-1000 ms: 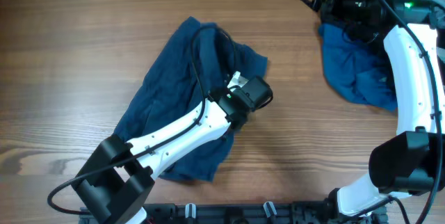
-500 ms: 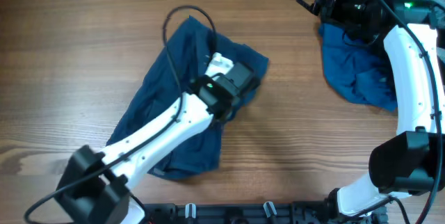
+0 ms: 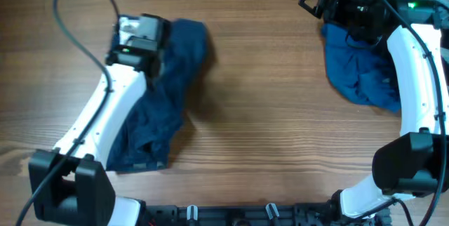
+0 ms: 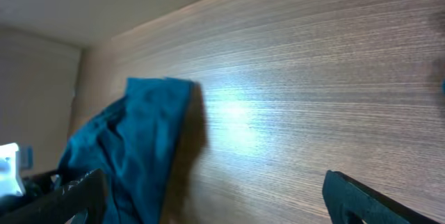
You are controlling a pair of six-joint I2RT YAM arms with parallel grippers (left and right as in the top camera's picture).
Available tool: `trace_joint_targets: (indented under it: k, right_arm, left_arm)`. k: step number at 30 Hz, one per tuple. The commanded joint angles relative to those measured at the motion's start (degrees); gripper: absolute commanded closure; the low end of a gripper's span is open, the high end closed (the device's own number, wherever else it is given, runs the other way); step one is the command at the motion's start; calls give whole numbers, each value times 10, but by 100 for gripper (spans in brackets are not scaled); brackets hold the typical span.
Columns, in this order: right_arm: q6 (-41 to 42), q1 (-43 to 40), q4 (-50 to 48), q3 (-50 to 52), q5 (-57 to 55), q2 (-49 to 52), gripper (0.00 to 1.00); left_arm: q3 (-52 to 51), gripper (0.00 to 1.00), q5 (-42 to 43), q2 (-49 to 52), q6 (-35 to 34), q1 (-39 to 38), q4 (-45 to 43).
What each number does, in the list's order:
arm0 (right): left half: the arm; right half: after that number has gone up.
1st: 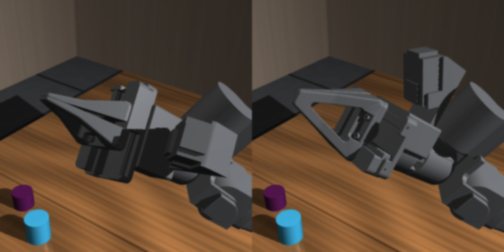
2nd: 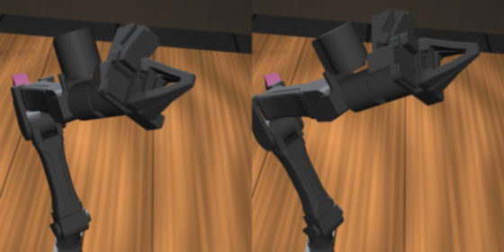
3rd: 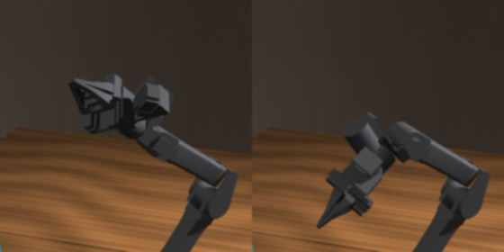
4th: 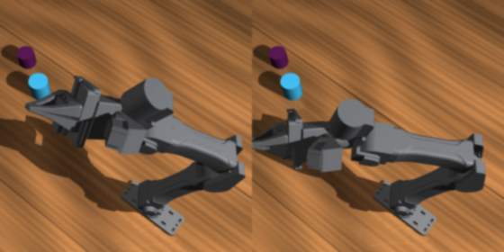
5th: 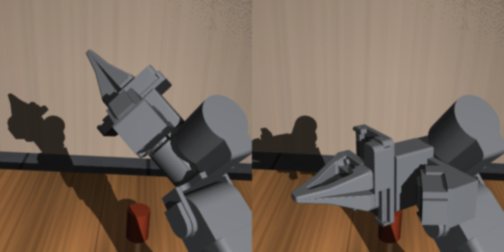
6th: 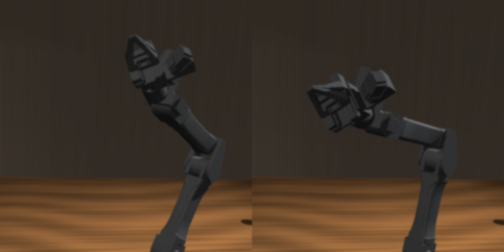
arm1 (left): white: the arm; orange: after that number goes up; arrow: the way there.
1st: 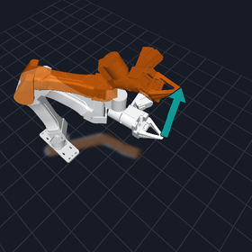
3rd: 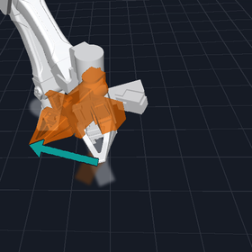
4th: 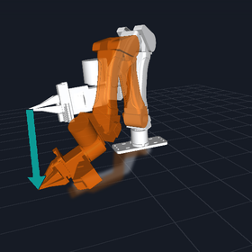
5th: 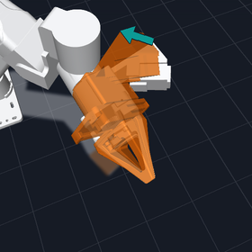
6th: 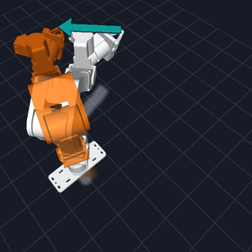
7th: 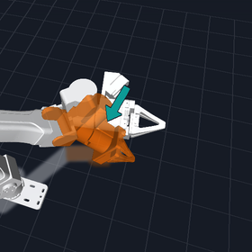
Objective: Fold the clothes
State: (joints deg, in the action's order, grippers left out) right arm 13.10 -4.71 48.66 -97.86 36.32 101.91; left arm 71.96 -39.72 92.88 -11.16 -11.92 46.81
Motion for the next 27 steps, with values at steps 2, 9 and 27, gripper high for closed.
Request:
trace_joint_targets:
  k: [2,9,27]
  right_arm:
    - [-41,-4,11,1,-7,19,0]
    - [-73,-1,36,3,28,23,0]
    - [182,405,-229,279,87,35,15]
  left_arm:
    - [10,69,25,-7,-5,86,-7]
    - [20,0,131,-23,-22,104,19]
    - [129,0,299,-243,-133,161,92]
